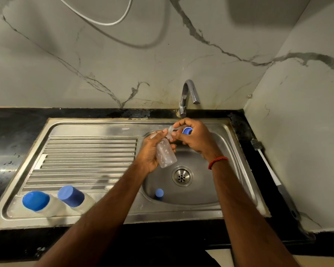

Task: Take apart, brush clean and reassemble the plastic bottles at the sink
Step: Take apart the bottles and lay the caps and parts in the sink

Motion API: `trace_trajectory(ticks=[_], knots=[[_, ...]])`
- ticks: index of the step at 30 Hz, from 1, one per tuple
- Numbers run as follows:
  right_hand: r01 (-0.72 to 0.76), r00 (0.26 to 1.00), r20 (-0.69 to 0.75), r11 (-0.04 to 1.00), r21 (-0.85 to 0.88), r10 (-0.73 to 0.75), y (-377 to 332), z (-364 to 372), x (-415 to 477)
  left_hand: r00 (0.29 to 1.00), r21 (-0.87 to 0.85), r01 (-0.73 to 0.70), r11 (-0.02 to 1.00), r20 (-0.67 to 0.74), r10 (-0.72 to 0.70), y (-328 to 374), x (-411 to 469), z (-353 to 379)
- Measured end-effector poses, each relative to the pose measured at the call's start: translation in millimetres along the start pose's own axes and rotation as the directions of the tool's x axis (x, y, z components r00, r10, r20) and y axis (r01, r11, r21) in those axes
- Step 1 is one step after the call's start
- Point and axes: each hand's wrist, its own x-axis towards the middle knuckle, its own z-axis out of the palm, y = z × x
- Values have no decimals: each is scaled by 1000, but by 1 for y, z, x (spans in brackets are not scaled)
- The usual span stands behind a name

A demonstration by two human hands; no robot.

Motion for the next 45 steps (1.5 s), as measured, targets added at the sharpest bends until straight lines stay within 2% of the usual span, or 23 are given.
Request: trace_trajectory(ticks=[7,11,14,19,21,24,26,32,36,40,43,45], knots=[[15,997,76,998,-67,-10,6,-5,1,999,118,-22,993,33,18,-4,-1,-4],[-42,999,-9,996,-82,41,19,-3,2,999,80,38,996,-4,-38,-8,3,-3],[-93,994,-56,993,-71,89,32,-2,1,996,-12,76,997,-50,-76,-14,8,-10],[-181,983,0,979,-90,181,62,0,-1,989,-104,46,994,-133,-59,-25,15,-28],[-220,972,49,965,-141,228,78,4,-3,988,-8,18,1000,-154,-19,-26,17,-29],[-238,952,135,940,-243,276,106,16,-6,979,281,-43,959,-182,97,-27,19,-30],[-233,929,212,923,-307,304,125,27,-7,974,449,-73,890,-159,160,-29,18,-31],[-205,835,363,846,-492,413,173,60,-16,948,758,-130,639,-94,303,-42,20,-46],[-147,787,457,846,-513,414,194,77,-23,936,832,-133,538,-72,343,-45,18,-52],[-149,749,481,823,-548,456,210,88,-27,932,851,-127,509,-73,354,-49,15,-56],[-132,738,486,806,-577,468,217,93,-29,932,840,-115,531,-93,349,-52,13,-55],[-151,735,472,796,-586,487,221,92,-29,939,864,-101,494,-80,334,-55,13,-56]])
